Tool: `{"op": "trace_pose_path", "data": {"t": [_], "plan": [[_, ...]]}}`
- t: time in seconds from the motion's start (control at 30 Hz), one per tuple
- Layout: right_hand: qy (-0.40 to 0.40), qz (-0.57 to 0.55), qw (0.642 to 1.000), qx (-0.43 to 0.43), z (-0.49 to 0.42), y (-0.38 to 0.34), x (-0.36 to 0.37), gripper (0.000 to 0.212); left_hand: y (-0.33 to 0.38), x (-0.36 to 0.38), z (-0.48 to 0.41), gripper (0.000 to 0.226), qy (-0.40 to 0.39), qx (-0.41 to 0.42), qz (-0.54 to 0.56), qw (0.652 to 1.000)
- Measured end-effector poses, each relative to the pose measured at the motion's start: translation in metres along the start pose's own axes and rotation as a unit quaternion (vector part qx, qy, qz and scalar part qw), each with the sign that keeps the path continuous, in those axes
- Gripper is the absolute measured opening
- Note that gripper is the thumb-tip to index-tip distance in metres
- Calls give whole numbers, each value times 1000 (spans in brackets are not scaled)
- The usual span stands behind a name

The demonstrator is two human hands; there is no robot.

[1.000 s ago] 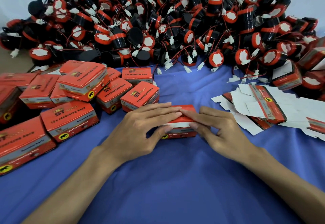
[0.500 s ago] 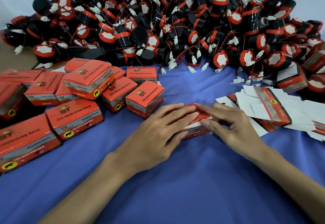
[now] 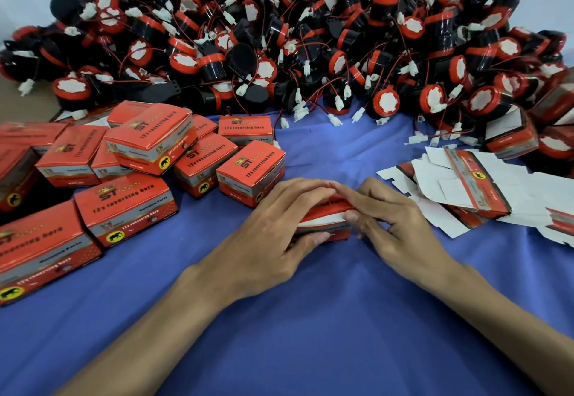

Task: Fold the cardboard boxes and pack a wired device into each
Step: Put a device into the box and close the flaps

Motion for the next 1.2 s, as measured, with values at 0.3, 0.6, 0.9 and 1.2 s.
{"op": "trace_pose_path", "data": {"t": [0.3, 0.6, 0.9, 1.2], "plan": [[-8, 108, 994, -32, 2, -10, 7, 32, -5, -7, 2, 36, 62, -27, 17, 998], [-111, 264, 953, -99, 2, -21, -1, 40, -6, -8, 3, 59, -5, -12, -83, 996], [-146, 184, 972, -28, 8, -3, 1, 46, 12, -9, -1, 50, -4, -4, -213, 977], [3, 146, 984, -106, 7, -9, -4, 25, 15, -6, 0, 49, 5, 56, -235, 970]]}}
Point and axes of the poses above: each hand's wrist, its own z-axis away from the middle knuckle, its own x-axis out of the palm, y = z × x, the point moved 4 cm from there along -z, towards the middle knuckle, and after that the axes turned 3 degrees about x, right-handed, at the moved point
